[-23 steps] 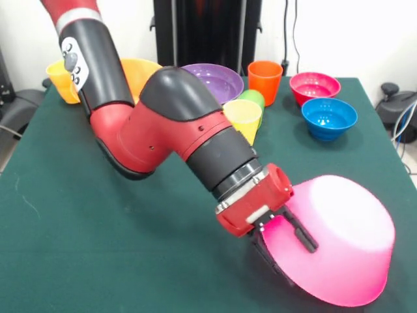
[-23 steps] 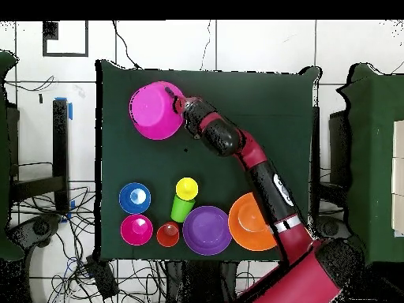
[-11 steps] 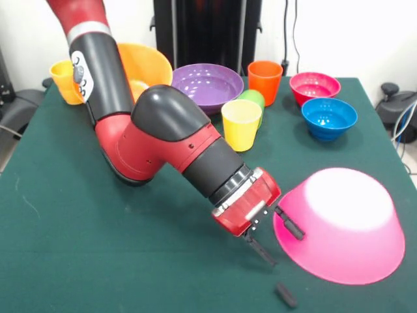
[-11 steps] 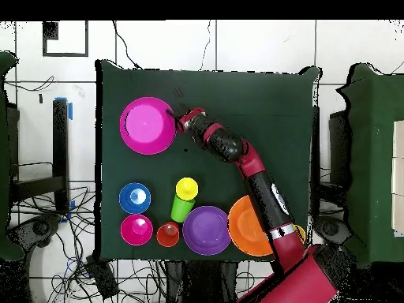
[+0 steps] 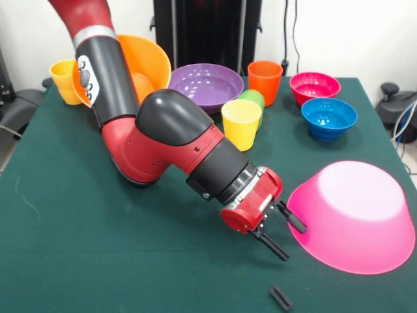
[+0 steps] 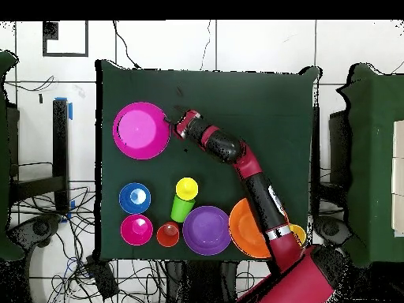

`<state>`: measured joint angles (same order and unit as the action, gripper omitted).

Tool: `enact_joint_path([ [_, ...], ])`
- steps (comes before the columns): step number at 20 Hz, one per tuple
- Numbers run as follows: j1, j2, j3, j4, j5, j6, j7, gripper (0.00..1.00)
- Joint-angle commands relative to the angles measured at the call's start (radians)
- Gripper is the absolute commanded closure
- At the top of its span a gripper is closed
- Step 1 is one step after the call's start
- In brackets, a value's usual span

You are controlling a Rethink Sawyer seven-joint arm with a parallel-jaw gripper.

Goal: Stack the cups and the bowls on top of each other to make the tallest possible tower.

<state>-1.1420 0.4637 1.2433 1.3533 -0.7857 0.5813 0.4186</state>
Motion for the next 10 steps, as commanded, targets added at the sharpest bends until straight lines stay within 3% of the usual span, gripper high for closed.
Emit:
enact_joint_path([
  [1, 0.053, 0.023, -0.124, -0.092, 0.007, 0.07, -0.242, 0.0],
  [10, 0.145, -0.161, -0.177, -0.029, -0.018, 0.028, -0.002, 0.0],
])
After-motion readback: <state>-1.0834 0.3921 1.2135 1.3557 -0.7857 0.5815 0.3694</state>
